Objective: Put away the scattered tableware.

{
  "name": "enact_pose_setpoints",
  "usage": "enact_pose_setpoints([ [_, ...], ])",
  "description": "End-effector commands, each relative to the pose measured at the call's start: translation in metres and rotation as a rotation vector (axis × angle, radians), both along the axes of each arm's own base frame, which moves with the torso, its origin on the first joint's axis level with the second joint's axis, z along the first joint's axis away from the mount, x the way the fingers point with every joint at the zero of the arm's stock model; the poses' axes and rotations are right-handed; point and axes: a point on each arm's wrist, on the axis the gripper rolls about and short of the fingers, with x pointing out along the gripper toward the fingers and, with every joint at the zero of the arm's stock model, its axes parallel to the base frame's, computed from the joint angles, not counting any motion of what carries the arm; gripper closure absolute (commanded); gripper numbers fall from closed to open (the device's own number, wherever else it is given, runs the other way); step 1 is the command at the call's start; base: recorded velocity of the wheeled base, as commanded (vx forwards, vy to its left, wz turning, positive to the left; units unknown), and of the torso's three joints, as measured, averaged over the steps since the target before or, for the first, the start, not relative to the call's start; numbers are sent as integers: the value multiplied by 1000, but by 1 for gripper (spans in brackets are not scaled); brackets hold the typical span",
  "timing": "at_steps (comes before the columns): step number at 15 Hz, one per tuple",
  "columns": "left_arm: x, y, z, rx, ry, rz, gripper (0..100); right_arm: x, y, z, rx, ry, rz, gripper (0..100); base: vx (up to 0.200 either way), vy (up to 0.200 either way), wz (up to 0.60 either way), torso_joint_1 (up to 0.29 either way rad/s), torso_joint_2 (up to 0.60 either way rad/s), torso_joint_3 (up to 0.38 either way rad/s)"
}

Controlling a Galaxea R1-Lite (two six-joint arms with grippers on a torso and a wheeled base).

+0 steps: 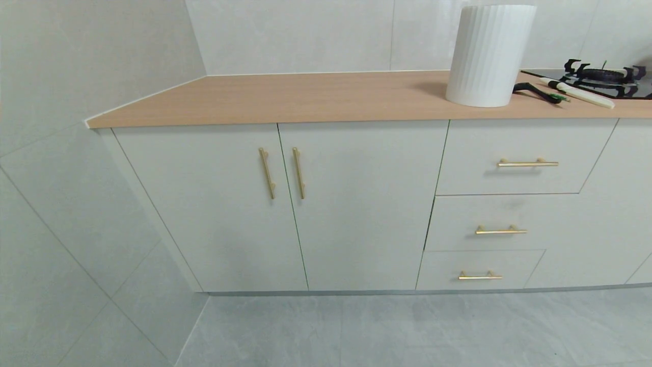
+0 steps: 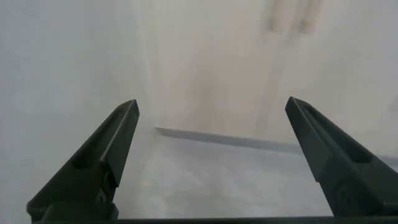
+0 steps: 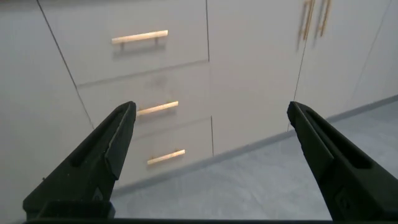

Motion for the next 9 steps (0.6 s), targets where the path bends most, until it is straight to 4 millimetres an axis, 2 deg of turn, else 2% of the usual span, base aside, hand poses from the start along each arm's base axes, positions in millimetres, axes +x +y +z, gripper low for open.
enact_pose_setpoints([
  [1, 1, -2, -5, 65, 41, -76, 0, 2, 0, -7, -6, 47, 21, 0, 0, 0, 0, 0, 0, 0],
  [3, 2, -2, -5, 105, 54, -98, 0, 3, 1, -16, -8, 137, 63, 0, 0, 0, 0, 0, 0, 0],
  [7, 1, -2, -5, 41, 46, -98, 0, 4, 3, -14, -46, 130, 141, 0, 0, 0, 0, 0, 0, 0],
  [9, 1, -2, -5, 41, 46, -98, 0, 4, 5, -14, -135, 146, 212, 0, 0, 0, 0, 0, 0, 0],
])
